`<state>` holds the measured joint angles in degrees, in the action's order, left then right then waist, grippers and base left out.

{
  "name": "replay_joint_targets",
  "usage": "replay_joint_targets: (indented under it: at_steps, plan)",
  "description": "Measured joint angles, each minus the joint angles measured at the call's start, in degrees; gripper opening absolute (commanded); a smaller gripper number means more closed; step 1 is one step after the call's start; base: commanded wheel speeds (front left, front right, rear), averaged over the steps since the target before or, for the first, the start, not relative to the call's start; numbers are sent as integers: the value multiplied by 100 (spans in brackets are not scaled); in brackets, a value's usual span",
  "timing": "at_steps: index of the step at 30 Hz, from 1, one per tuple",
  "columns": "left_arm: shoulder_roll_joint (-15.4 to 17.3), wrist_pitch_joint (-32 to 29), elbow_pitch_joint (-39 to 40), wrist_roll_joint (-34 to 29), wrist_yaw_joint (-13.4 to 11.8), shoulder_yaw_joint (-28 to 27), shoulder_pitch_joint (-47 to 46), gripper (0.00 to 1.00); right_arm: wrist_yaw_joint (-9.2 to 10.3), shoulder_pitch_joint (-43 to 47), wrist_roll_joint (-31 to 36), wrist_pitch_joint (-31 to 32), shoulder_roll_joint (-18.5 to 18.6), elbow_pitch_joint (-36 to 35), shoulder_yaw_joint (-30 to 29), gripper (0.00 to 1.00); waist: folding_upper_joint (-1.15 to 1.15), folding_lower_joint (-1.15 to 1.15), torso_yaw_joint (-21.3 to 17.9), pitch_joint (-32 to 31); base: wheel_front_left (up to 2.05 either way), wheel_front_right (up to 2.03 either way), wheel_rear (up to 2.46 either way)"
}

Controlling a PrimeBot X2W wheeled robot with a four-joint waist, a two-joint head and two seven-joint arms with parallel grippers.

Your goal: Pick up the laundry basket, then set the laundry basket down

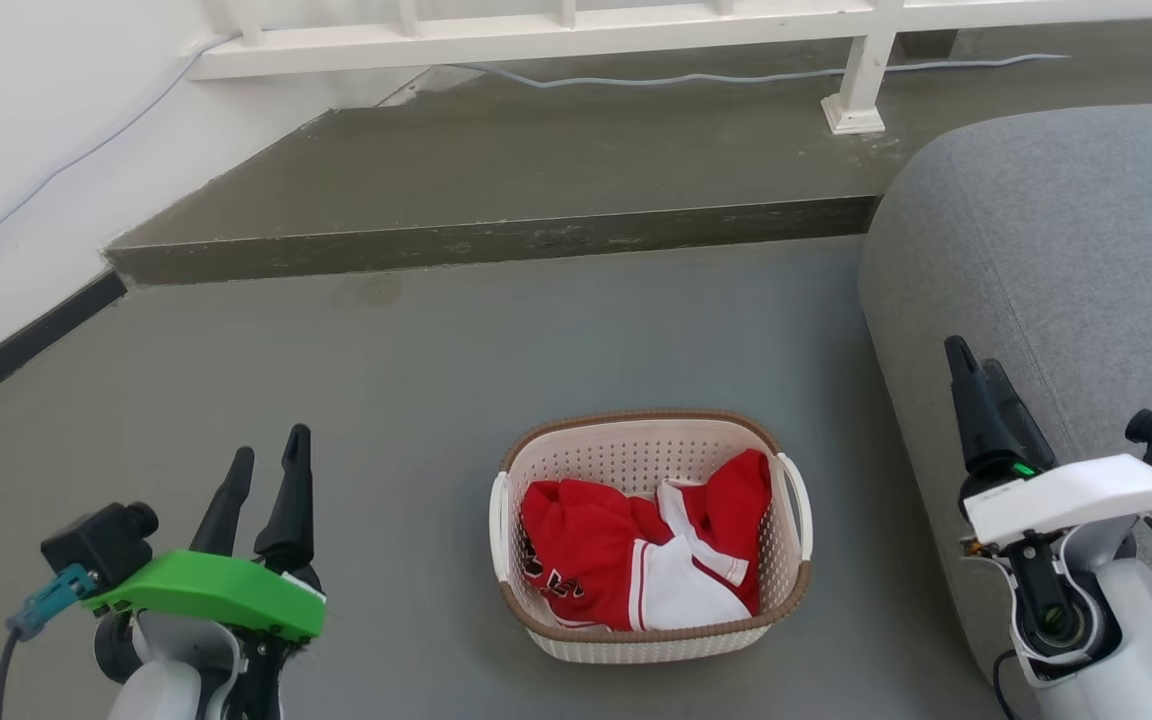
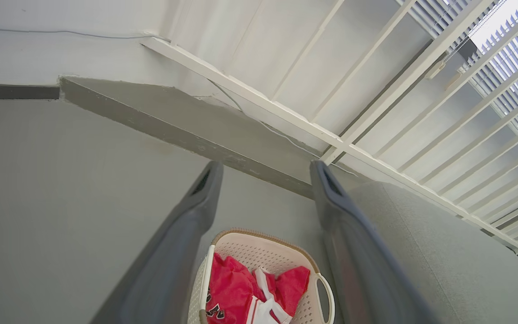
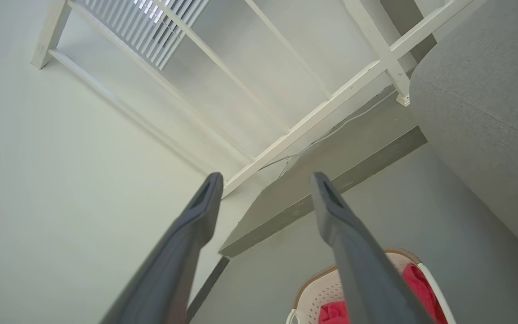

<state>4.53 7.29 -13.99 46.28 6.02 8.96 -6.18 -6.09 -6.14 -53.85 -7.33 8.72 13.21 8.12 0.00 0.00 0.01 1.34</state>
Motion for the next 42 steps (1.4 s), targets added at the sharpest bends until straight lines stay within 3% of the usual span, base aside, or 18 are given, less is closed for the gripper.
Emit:
replay_joint_targets:
  at_steps: [19,42]
  plan:
    - [-42,370,92,-1679,-125,244,-90,100,226,-60,1543,-356,48,178,320,100,0,0,-23,-2,0,0,0]
    - [-145,697,155,-2985,-155,353,-230,100,319,-282,2771,-683,44,270,488,100,0,0,-27,58,0,0,0]
